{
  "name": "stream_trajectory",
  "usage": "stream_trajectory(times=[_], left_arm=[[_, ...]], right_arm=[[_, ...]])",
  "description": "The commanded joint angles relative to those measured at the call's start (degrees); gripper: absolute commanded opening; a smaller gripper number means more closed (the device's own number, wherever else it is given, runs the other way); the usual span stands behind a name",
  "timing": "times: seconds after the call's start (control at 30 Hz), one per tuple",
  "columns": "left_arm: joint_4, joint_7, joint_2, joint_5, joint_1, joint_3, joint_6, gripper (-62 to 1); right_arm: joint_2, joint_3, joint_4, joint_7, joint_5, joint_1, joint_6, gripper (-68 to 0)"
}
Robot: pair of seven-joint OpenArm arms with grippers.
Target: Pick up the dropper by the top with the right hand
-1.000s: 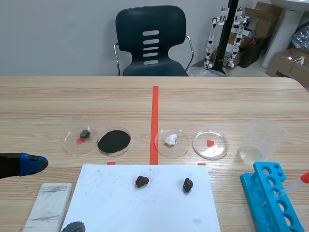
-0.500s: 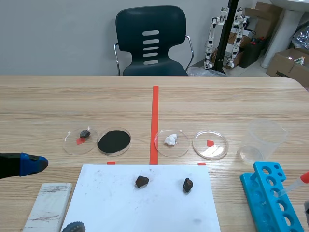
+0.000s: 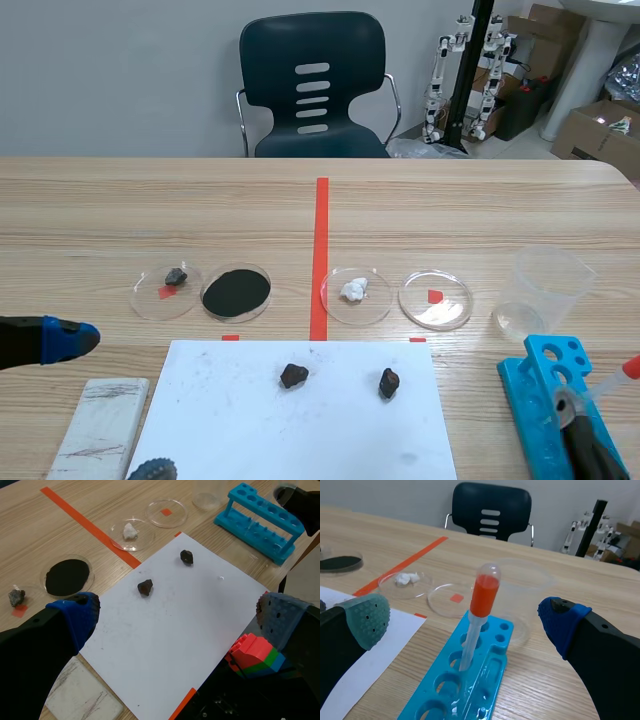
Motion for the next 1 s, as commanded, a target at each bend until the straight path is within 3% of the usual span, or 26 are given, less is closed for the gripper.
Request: stream_trajectory(times=[0.0, 0.4, 0.67, 0.97], left_arm=[[0.39, -0.83, 0.13, -0.59, 0.09, -0.13, 0.07, 1.4], [0.39, -0.81, 0.13, -0.59, 0.09, -0.13, 0.07, 1.4], [0.39, -0.81, 0.13, -0.59, 0.09, -0.13, 0.07, 1.4], [0.39, -0.81, 0.13, -0.59, 0.09, -0.13, 0.07, 1.4]], right_arm=[[0.59, -0.09, 0.87, 0.17, 0.72, 0.68, -0.07, -5.2], [0.59, -0.15, 0.83, 0.96, 5.14, 1.33, -0.11, -5.4], [0.59, -0.15, 0.83, 1.99, 5.22, 1.51, -0.26, -8.7], [0.57, -0.17, 0.83, 2.78, 4.74, 1.16, -0.02, -23.6]])
